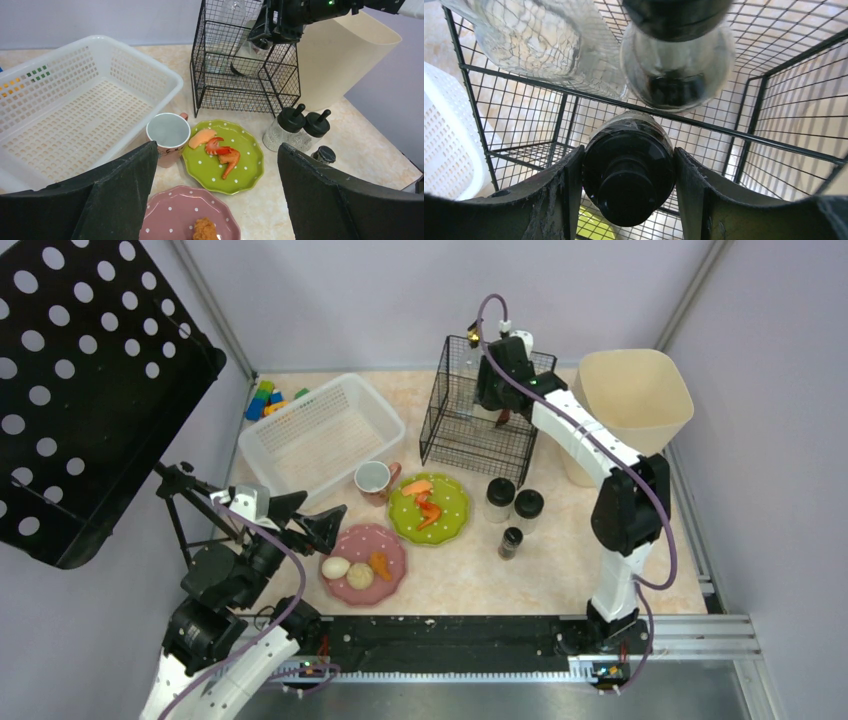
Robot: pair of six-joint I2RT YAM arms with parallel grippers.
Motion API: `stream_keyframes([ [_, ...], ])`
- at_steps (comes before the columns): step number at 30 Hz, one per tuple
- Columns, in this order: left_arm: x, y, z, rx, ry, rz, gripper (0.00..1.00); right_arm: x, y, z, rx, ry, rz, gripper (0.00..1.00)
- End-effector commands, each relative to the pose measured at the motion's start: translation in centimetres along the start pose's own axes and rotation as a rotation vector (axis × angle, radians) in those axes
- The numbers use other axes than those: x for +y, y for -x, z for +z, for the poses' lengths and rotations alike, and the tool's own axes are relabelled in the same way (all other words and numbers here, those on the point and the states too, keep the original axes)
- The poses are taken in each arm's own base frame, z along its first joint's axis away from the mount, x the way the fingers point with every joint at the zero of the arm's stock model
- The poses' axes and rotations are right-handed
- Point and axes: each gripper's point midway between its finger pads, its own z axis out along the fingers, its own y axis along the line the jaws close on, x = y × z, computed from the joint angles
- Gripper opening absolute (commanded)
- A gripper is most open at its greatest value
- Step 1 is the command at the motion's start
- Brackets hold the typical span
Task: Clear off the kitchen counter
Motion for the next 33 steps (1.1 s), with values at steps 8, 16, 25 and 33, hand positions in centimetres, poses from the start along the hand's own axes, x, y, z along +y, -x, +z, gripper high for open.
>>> stream_keyframes([
  [8,-0.1,0.9,0.0,-0.033,-0.003,-0.005,0.94,5.8,3.5,1.2,-0.170,0.059,0.085,0.00],
  [16,-0.2,1.0,-0.2,-0.041,-0.007,-0.007,0.94,7.9,2.9,3.2,-0.157,0.072,0.114,0.00],
  [25,-0.2,1.0,-0.2,-0.041,-0.009,-0.007,0.94,9.1,1.9,5.2,-0.126,0.065,0.096,0.26],
  [33,-0.2,0.9,-0.1,-0.037,-0.007,-0.005,0.94,9.7,2.1,5.1,-0.130,0.080,0.090,0.51],
])
